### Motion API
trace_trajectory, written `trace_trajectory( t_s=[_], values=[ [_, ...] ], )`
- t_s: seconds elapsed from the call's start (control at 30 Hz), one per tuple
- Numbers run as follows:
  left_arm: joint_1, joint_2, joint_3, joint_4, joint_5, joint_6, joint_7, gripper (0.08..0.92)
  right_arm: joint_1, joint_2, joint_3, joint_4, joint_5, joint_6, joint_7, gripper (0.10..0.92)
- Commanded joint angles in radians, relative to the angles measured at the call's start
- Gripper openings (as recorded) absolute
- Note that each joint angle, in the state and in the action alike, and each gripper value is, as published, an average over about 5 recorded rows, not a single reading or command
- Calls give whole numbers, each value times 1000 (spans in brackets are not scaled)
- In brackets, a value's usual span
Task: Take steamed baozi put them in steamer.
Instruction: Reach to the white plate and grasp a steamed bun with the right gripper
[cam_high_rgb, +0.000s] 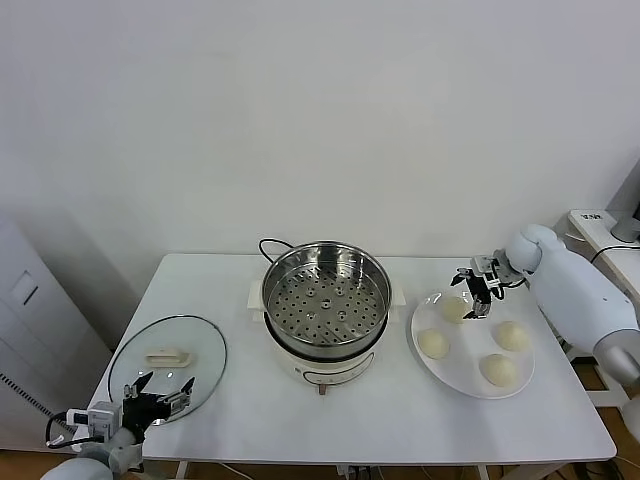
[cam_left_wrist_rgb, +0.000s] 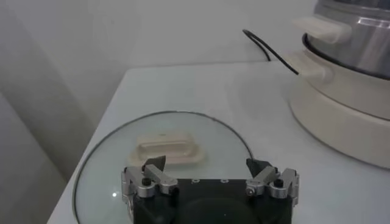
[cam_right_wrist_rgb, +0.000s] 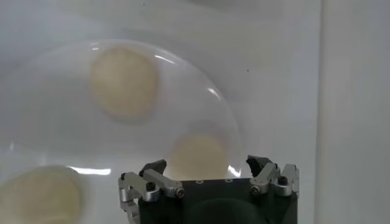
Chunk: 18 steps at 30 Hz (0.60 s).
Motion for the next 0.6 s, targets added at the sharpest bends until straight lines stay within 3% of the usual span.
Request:
trace_trajectory(
  t_s=[0.03, 0.2, 0.6],
  values=[
    [5, 1, -3, -3, 0, -1, 0, 823, -9, 49, 33, -69, -83, 11, 9, 823],
    [10, 1, -5, -5, 0, -3, 0, 823, -19, 68, 72, -93, -116, 10, 31, 802],
    [18, 0, -7, -16, -1, -4, 0, 823, -23, 82, 124, -126, -139, 7, 36, 634]
  ],
)
